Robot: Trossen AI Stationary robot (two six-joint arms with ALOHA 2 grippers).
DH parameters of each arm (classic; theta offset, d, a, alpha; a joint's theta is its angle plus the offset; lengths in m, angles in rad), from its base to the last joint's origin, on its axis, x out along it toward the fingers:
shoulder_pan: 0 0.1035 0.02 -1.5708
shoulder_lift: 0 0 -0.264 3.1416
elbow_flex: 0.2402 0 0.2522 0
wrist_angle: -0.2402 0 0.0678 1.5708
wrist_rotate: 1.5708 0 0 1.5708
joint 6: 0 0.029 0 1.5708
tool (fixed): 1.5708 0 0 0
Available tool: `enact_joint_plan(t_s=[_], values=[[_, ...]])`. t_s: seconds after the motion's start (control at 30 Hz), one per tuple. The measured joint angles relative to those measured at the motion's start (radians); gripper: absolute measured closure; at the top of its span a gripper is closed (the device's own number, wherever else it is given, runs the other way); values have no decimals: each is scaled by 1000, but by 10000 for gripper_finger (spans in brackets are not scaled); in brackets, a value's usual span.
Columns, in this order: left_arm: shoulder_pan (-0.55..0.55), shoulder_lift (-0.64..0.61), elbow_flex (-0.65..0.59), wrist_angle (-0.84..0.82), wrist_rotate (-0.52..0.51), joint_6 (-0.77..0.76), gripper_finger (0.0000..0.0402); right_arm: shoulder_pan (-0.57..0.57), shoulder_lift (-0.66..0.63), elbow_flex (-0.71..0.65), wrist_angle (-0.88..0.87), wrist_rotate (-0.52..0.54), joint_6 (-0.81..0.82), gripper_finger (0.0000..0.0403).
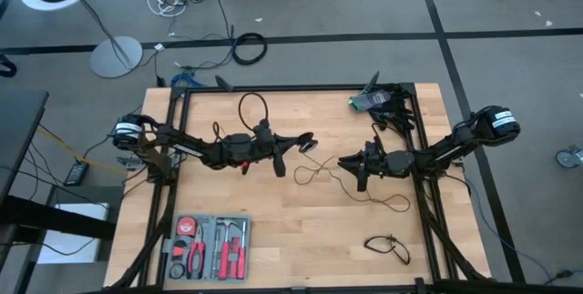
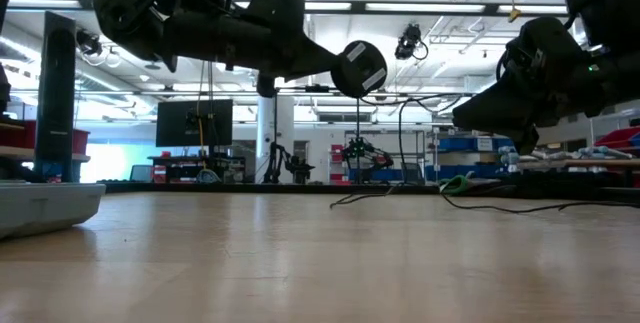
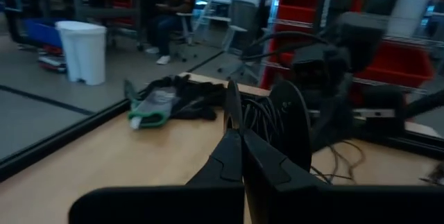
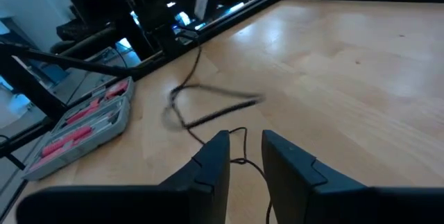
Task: Coil cords
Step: Coil the black wire onto the spool
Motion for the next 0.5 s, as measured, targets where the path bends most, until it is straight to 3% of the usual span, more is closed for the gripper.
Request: enact_joint_plan(t_s=[0.5], values=[[0,0,0,-19,-14,1,402,0,0,1,7,13,3,321]])
